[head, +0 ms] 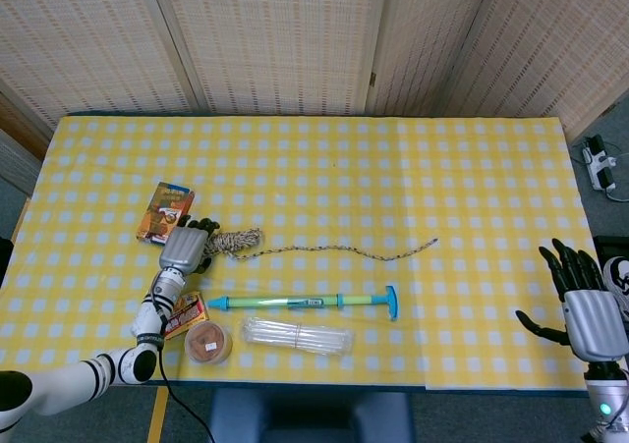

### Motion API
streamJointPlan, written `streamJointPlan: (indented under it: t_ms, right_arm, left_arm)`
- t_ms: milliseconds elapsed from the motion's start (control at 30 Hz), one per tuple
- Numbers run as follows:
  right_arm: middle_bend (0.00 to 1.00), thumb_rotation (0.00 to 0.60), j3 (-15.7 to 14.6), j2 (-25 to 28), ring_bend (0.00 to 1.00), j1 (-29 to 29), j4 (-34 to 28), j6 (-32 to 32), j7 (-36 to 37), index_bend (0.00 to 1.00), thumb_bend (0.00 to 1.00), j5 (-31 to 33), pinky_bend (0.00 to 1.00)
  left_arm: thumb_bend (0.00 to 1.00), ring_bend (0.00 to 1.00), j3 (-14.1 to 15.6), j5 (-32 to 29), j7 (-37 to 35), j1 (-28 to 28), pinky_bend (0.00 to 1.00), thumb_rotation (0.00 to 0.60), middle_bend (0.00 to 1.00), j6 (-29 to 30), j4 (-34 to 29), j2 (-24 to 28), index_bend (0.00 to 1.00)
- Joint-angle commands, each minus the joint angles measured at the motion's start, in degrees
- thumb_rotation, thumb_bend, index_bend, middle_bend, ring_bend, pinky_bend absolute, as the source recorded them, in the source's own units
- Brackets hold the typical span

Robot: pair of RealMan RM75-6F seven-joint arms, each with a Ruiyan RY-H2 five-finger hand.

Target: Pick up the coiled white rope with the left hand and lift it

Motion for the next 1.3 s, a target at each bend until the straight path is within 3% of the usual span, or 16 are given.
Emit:
streamJointPlan:
  t_ms: [33,833,1300]
  right_arm:
    - [0.0,0.482,0.0,-0.1,0.03,0.2,0.1,-0.2,0.1,0.0,0.24,-0.1,0.0]
    - [0.0,0.482,0.1,-0.2,0.03,0.3,0.2,-0.7,0.0,0.0,0.24,0.6,0.0]
    - [0.0,0.481,0.2,0.1,0.03,0.4,-0.6,-1.0,-0.8,0.0,0.24,0.7,0.0]
  left_arm:
    - [0.38,0.28,0.0,0.9,0.0,0.5,0.18,0.6,0.24,0.1,-0.6,0.2,0.27]
    - [0.38,0.4,-3.2,4.0,-4.8,1.0,0.37,0.6,0.38,-2.6,6.7,-3.6,0.4]
    - [0.48,0.62,-3.3,15.3,-19.8,2.7,0.67,0.6,0.64,1.5,12.6,-5.5,0.66]
